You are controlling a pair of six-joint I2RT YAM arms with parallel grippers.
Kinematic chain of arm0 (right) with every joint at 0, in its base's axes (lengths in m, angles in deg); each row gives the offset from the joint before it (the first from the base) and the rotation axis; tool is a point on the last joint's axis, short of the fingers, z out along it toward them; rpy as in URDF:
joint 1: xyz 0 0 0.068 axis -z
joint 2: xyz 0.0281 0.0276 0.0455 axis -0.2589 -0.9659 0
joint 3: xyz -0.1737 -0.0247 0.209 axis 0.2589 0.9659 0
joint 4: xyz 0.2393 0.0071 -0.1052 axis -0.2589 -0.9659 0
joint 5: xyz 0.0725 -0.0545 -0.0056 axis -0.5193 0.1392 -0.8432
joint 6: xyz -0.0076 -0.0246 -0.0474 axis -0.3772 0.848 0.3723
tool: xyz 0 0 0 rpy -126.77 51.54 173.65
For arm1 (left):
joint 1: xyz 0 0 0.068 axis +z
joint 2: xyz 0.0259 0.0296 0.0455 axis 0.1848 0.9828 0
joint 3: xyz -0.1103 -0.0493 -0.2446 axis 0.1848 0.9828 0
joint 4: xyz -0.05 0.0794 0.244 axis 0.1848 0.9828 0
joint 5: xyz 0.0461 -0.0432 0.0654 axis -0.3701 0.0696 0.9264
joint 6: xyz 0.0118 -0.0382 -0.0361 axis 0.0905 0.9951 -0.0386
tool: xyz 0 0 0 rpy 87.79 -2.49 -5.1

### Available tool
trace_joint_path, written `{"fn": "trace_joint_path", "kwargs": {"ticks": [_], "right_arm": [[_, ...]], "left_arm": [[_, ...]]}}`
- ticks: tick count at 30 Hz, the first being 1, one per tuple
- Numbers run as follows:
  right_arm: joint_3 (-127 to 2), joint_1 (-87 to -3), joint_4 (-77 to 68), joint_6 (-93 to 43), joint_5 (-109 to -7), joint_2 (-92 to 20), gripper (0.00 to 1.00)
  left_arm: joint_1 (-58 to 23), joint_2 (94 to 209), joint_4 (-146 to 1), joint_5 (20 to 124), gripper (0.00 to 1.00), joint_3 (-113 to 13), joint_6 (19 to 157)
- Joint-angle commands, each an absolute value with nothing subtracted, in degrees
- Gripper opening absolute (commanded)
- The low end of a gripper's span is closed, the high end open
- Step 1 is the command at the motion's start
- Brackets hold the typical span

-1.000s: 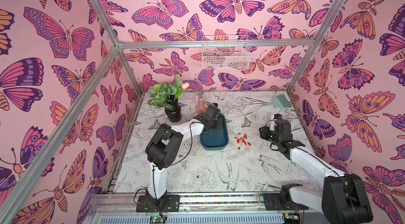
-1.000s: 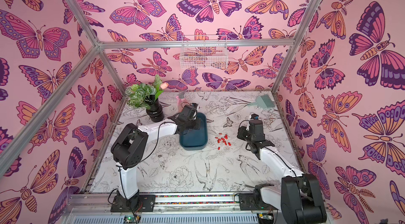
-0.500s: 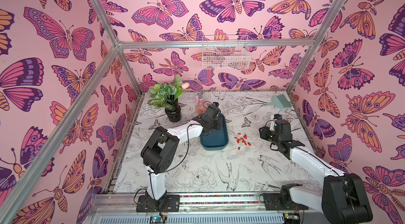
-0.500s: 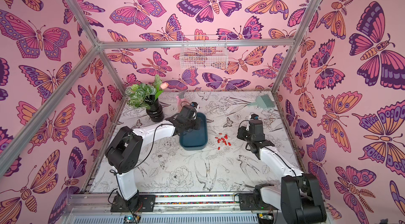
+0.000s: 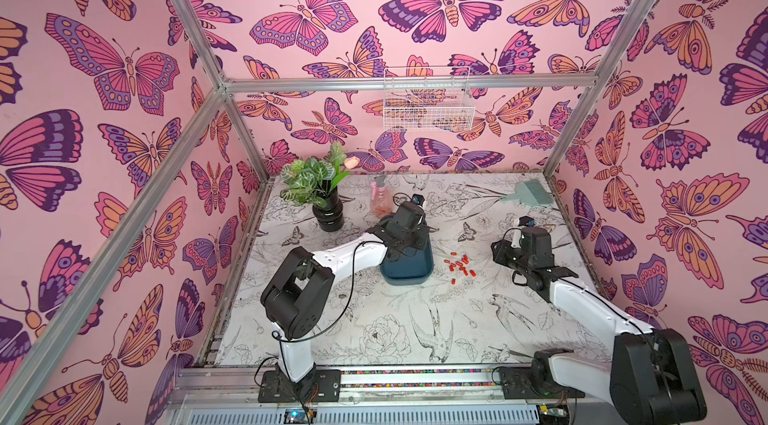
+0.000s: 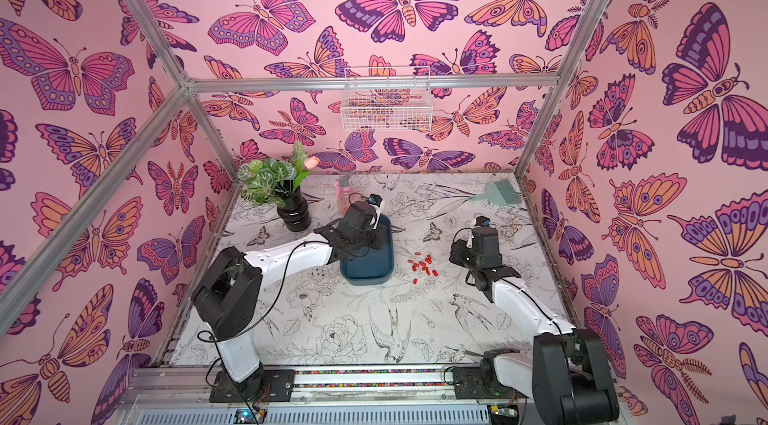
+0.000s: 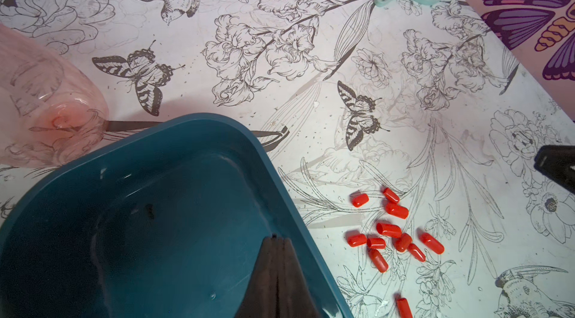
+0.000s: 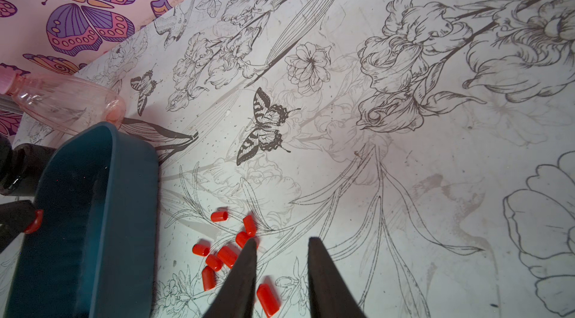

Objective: Take the screw protection sleeves out of the storage box
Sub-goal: Place the screw protection sleeve at the center of the board.

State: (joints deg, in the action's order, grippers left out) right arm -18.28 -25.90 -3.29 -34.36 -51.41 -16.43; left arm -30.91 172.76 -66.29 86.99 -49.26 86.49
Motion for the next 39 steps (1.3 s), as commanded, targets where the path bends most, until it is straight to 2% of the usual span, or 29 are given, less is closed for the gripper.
{"fn": "trace_joint_path", "kwargs": {"ticks": [1,20,39], "right_arm": [[-20.3,-25.6,-2.9,-33.8,-51.7,-17.1,0.32],[-18.0,-25.6,-2.2,-34.4,-49.1,-13.4,0.31],[-15.5,-25.0,-2.4,-34.8,-44.4,-9.0,0.36]], "left_arm": [[-31.4,170.7,-67.3,88.7,0.04,-48.1,84.6],[-35.3,173.6,-67.7,84.1,0.06,-51.0,81.8],[-39.3,184.1,-62.2,78.3,0.08,-60.8,80.7]]}}
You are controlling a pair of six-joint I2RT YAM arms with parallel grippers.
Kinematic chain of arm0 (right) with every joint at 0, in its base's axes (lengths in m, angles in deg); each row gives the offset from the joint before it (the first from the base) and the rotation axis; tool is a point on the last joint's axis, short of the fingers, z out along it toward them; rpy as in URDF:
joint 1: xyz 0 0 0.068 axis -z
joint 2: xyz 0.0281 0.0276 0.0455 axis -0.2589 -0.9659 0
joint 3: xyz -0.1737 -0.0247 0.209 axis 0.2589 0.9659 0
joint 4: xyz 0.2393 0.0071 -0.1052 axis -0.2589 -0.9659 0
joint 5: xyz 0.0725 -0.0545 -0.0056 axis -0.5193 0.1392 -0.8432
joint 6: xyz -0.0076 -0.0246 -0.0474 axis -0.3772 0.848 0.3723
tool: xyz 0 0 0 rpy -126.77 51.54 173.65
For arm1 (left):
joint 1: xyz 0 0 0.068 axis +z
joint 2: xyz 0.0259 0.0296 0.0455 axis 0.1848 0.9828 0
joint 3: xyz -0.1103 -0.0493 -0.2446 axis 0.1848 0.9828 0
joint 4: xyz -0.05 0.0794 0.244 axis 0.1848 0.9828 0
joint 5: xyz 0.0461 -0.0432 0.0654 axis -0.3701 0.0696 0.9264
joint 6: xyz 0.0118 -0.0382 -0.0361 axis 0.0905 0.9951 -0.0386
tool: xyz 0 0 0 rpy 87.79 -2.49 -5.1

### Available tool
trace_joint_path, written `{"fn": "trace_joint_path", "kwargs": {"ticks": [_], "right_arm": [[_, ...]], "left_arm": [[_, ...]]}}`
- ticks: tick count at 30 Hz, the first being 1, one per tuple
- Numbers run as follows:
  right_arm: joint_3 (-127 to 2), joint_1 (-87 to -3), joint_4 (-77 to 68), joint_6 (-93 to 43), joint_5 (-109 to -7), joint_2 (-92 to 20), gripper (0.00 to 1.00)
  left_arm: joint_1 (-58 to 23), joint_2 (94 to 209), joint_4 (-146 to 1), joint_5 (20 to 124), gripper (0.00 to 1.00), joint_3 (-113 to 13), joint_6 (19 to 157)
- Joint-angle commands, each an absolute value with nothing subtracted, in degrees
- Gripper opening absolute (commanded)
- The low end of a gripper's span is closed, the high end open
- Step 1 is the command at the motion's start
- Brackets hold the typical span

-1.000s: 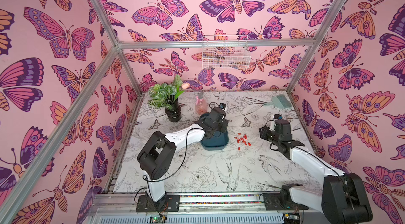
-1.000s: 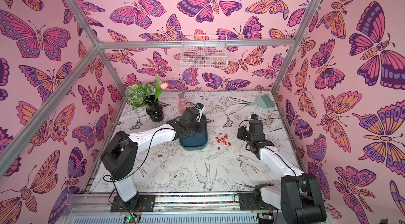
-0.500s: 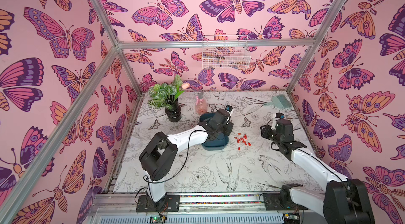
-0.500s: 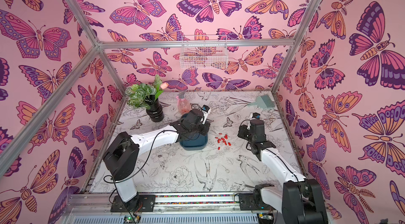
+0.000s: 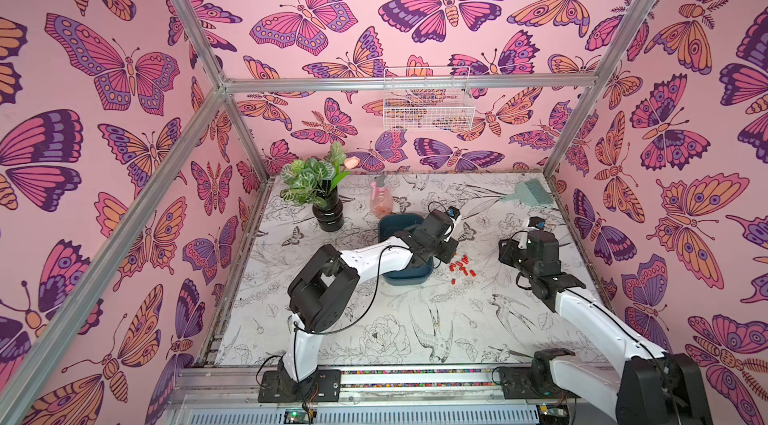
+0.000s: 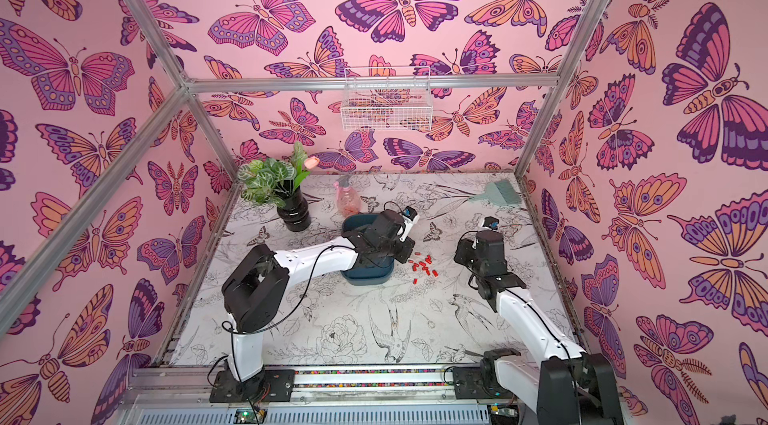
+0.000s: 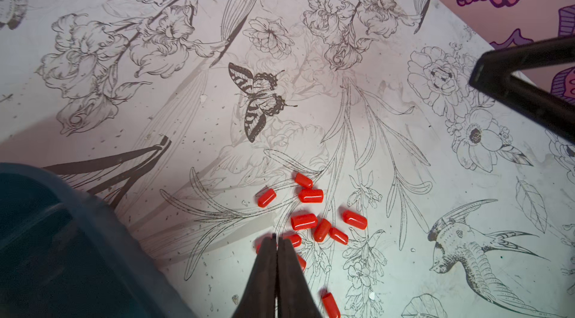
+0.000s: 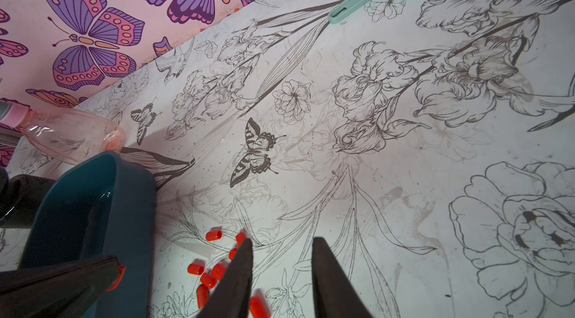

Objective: Take the screw protection sleeves out of the storage box
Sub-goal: Place the screw protection sleeve at the center of the board.

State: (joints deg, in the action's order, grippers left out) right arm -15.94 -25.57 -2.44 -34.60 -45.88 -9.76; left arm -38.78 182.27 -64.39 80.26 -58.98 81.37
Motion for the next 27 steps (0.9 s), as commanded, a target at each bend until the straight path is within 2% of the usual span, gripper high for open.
{"fn": "trace_joint_path", "kwargs": {"ticks": [1,27], "right_arm": [[-15.4,-24.9,-2.4,-34.9,-44.2,-8.9,0.37],[-15.5,-23.2,-1.5,-35.3,-47.0,-10.4,0.37]], "left_arm": [[-39.4,184.6,-62.0,78.1,0.08,-61.2,80.7],[-39.9,195.2,-53.0,78.9,0.11,-72.1,80.8]]}}
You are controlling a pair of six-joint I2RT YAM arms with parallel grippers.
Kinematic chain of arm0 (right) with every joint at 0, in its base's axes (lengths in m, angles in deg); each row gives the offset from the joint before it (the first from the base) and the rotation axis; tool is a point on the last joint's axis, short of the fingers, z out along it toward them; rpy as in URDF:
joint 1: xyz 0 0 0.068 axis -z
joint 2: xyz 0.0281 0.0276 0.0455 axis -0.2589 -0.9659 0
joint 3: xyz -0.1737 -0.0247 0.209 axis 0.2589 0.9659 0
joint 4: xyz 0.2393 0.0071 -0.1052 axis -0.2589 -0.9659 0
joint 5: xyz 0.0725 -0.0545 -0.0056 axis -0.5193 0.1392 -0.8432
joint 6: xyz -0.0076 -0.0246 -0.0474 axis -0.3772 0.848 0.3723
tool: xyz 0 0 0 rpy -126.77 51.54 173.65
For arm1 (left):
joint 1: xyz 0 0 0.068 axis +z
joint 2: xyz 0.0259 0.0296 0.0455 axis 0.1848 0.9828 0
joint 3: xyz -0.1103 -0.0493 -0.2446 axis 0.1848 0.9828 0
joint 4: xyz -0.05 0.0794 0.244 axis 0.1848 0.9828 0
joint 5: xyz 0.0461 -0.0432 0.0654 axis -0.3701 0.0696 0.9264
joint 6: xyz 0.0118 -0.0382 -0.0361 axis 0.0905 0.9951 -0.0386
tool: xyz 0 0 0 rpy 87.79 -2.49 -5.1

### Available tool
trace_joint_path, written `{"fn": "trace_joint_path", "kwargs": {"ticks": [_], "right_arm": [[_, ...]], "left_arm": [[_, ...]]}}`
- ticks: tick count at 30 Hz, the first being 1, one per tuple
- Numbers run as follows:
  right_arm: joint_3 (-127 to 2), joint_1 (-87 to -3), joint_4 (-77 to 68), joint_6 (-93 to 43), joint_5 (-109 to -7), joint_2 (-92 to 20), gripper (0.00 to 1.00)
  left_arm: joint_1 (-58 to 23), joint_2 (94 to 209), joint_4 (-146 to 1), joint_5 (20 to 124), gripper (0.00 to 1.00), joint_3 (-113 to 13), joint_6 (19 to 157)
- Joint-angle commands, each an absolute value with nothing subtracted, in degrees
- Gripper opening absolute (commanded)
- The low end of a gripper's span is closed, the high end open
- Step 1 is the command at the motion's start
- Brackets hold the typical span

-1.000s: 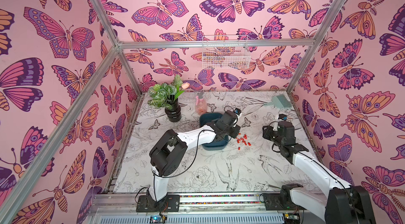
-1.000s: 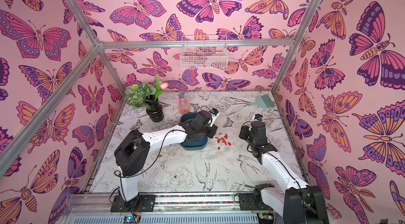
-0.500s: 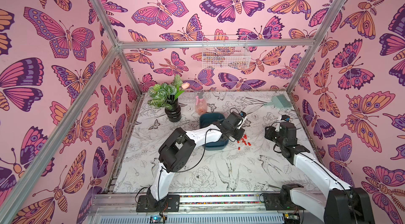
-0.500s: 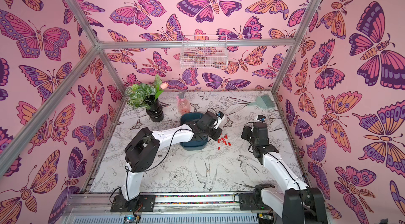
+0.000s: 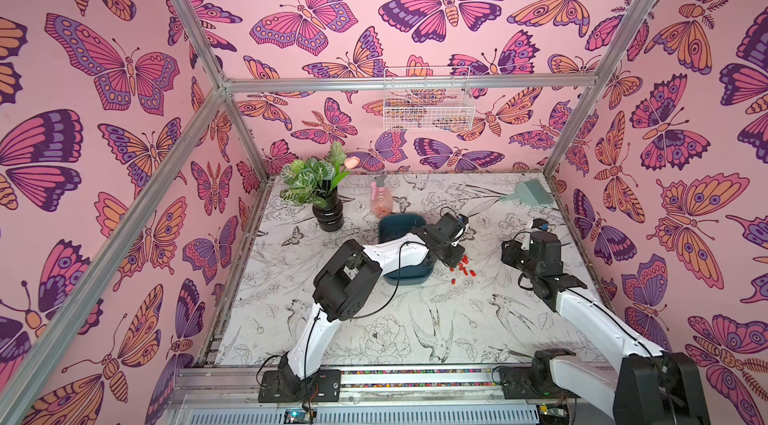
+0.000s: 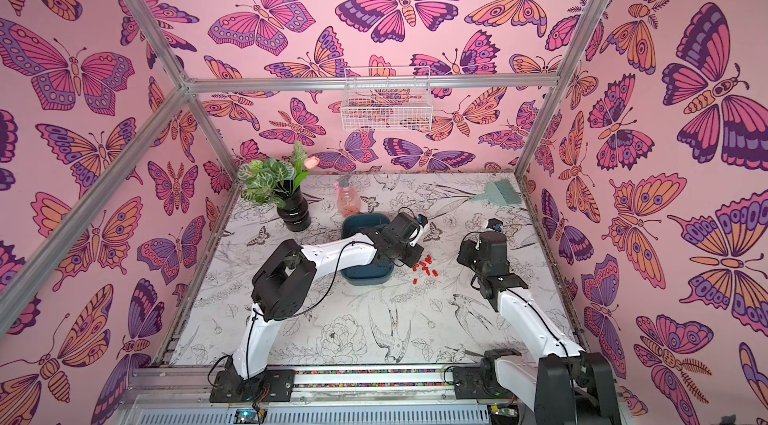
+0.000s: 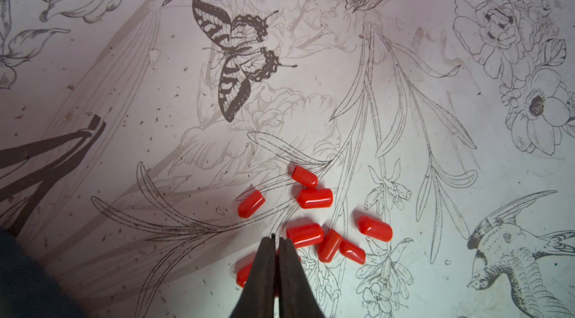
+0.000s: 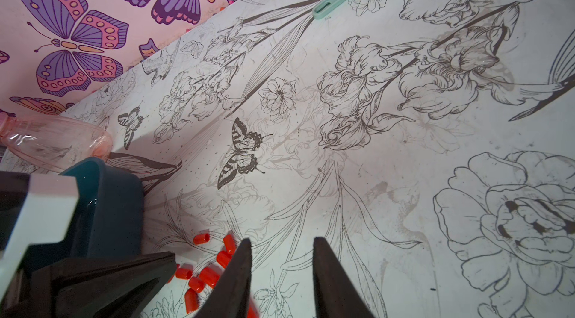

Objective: Take the screw protection sleeves out of the storage box
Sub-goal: Place the screw protection sleeve at the center of the board.

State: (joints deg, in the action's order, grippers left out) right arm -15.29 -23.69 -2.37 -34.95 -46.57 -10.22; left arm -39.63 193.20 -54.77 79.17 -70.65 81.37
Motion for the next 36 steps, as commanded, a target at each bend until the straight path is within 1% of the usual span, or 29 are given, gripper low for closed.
{"fn": "trace_joint_path", "kwargs": {"ticks": [1,13,28,36], "right_arm": [[-15.5,-23.2,-1.6,-35.2,-47.1,-10.4,0.37],[-15.8,-23.1,-1.5,-35.2,-47.3,-11.1,0.37],[-16.2,-23.1,-1.5,-35.4,-47.8,-12.2,0.37],[-16.5,-23.1,-1.5,-35.3,-48.0,-12.7,0.37]], "left_arm": [[-39.9,195.4,-52.8,79.0,0.11,-72.6,80.8],[-39.8,198.7,-51.5,78.1,0.11,-76.9,80.2],[-39.4,201.2,-51.5,74.7,0.11,-79.7,80.8],[-39.2,202.4,-51.5,74.6,0.12,-80.4,81.1]]}}
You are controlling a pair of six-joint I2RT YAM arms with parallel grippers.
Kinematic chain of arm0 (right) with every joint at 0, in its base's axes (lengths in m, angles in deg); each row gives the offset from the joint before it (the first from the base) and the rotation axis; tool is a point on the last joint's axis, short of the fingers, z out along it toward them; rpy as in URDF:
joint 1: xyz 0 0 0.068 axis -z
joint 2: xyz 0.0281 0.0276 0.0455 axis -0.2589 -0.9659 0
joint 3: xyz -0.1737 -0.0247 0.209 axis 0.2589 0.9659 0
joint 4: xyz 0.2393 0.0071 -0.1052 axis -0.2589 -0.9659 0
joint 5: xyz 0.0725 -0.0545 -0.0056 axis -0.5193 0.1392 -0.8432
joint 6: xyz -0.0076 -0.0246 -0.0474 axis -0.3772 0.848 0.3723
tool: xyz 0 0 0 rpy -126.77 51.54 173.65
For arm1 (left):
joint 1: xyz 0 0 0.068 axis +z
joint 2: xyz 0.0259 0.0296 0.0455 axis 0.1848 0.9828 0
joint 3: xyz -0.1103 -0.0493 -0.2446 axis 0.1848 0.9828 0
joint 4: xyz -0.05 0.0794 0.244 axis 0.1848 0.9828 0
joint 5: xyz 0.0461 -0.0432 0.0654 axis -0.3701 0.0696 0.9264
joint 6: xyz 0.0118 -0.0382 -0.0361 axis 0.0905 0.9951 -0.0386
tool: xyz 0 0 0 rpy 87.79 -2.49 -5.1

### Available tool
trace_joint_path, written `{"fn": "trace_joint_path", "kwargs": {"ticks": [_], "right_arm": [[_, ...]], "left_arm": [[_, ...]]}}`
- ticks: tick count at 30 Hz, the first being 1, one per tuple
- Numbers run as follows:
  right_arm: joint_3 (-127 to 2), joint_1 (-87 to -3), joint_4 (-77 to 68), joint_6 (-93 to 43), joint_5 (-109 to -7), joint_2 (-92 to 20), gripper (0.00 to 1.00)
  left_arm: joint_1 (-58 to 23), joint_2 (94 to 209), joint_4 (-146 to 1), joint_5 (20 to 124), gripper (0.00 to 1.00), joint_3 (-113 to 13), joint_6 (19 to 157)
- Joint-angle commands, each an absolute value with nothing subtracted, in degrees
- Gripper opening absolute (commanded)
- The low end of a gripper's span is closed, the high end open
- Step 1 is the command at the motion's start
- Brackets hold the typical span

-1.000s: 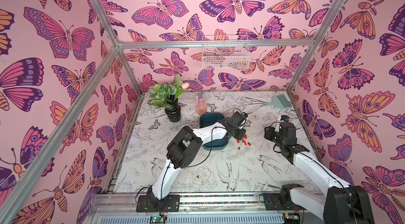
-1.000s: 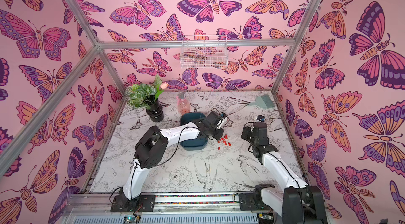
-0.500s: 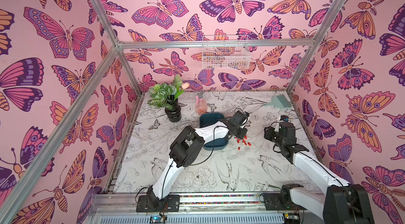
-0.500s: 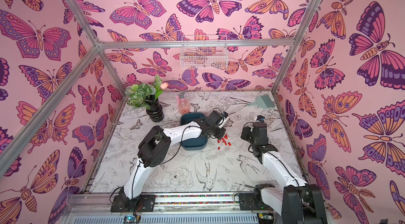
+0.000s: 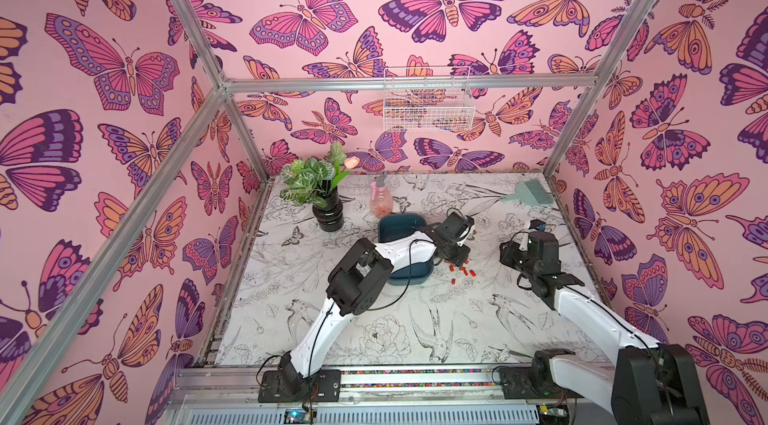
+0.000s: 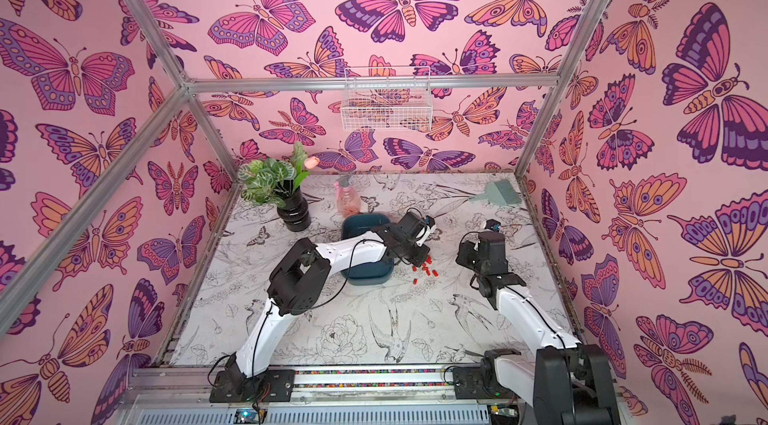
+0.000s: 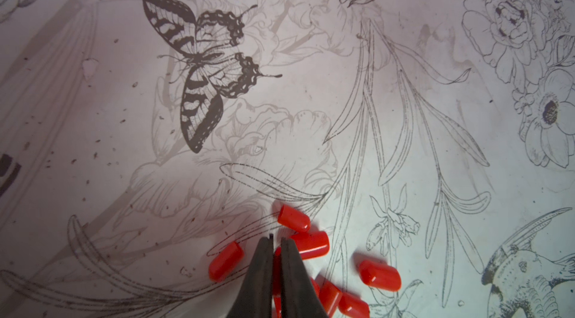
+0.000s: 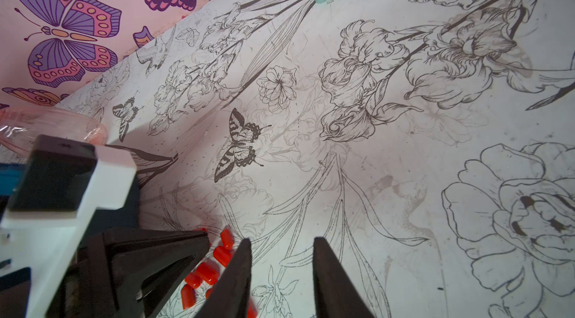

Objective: Take the screw protection sleeves out of the storage box
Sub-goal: Place the screw protection sleeve at the center of the board.

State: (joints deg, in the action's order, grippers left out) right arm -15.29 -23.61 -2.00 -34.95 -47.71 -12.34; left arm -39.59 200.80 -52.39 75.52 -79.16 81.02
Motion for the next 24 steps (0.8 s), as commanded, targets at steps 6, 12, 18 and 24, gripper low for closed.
{"fn": "trace_joint_path", "kwargs": {"ticks": [6,12,18,24], "right_arm": [[-16.6,-23.1,-1.4,-35.3,-48.1,-12.8,0.37],[-16.7,-23.1,-1.3,-35.4,-48.3,-13.1,0.37],[-16.9,-23.1,-1.5,-35.4,-48.3,-13.4,0.37],[-17.5,-23.1,-1.5,-35.2,-48.6,-14.4,0.37]], "left_arm": [[-39.0,202.4,-51.5,74.5,0.13,-80.7,81.3],[-38.7,203.1,-51.5,74.5,0.14,-81.7,81.8],[-38.0,204.4,-50.9,74.7,0.14,-83.7,82.9],[-37.5,204.7,-50.8,74.4,0.14,-83.6,83.4]]}}
